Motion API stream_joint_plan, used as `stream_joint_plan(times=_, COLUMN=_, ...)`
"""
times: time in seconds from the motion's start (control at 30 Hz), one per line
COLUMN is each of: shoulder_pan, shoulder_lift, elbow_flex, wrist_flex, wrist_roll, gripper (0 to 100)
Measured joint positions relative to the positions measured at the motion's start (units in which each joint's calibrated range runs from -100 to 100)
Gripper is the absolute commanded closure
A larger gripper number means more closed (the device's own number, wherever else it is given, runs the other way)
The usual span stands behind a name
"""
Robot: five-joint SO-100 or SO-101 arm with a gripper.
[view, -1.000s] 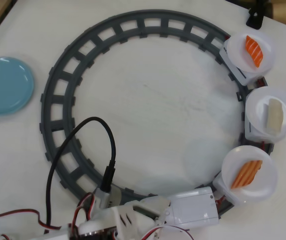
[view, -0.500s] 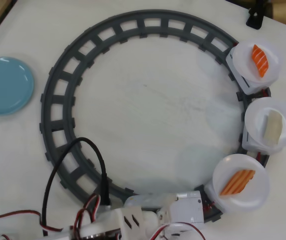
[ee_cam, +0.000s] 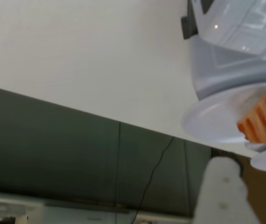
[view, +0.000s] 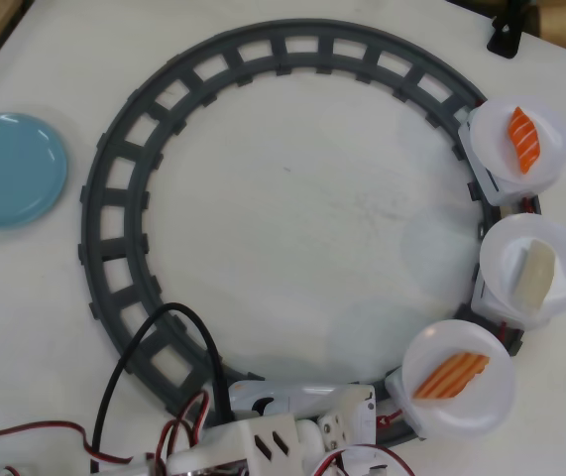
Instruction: Pick up the sushi from the Shinkansen and put it on the blue dish
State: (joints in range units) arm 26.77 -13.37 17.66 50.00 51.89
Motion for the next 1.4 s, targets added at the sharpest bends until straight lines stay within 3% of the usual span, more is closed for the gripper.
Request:
stream_joint_plan(times=0.43, shoulder_pan=-0.08, shoulder_lift=0.0, elbow_flex=7.23, wrist_flex=-8.99, wrist_roll=2.95, gripper=75)
stream_joint_plan(times=1.4, shoulder_pan=-1.31, shoulder_lift=0.0, elbow_flex=12.53, wrist_flex=-9.5, wrist_roll=2.95, gripper=75)
